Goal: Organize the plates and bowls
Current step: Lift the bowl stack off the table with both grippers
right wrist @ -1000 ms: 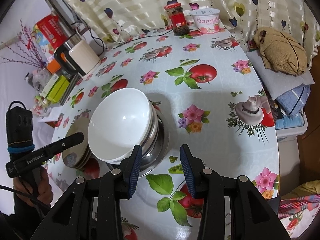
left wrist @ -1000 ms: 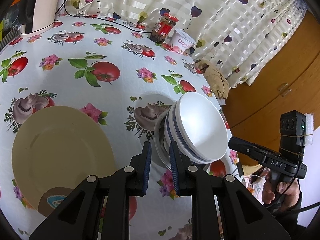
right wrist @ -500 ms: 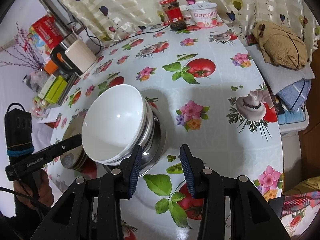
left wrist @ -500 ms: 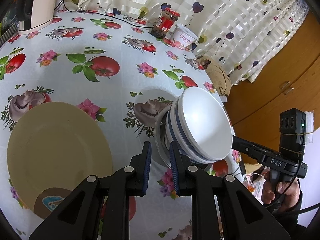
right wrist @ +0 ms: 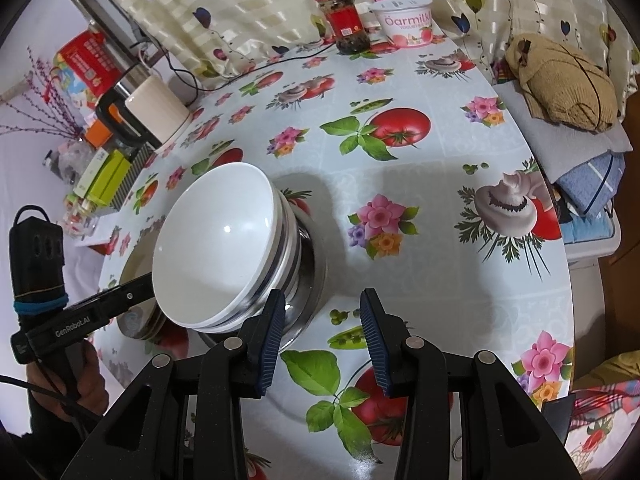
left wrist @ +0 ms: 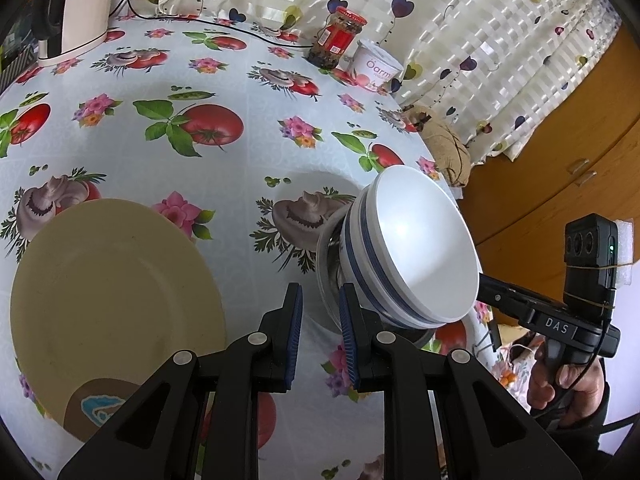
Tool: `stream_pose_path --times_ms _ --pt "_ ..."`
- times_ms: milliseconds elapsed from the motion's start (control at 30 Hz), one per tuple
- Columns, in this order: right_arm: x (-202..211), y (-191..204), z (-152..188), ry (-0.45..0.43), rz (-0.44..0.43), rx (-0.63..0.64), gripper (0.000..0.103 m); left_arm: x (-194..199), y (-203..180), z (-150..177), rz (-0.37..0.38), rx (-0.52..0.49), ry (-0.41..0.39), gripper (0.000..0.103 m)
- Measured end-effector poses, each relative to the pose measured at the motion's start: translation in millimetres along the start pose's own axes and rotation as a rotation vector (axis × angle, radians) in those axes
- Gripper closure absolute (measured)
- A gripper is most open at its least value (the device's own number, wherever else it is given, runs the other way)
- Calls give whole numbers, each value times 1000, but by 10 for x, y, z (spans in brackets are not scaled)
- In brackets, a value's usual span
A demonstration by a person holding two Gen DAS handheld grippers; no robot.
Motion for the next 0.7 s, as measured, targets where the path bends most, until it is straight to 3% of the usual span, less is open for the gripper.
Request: stream_pose_path --times_ms 700 --pt "-200 -41 13 38 -19 -24 75 -211 -19 -1 21 6 42 83"
Point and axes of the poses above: each gripper's, at about its wrist camera, not at the fingertips, and x roughly against the way its jaws point, y to its left, z to its underside, the point moved 9 cm from there along -x, roughly the way its jaws point, and after that the axes turned 11 degrees about -x, right-handed, at the moved point
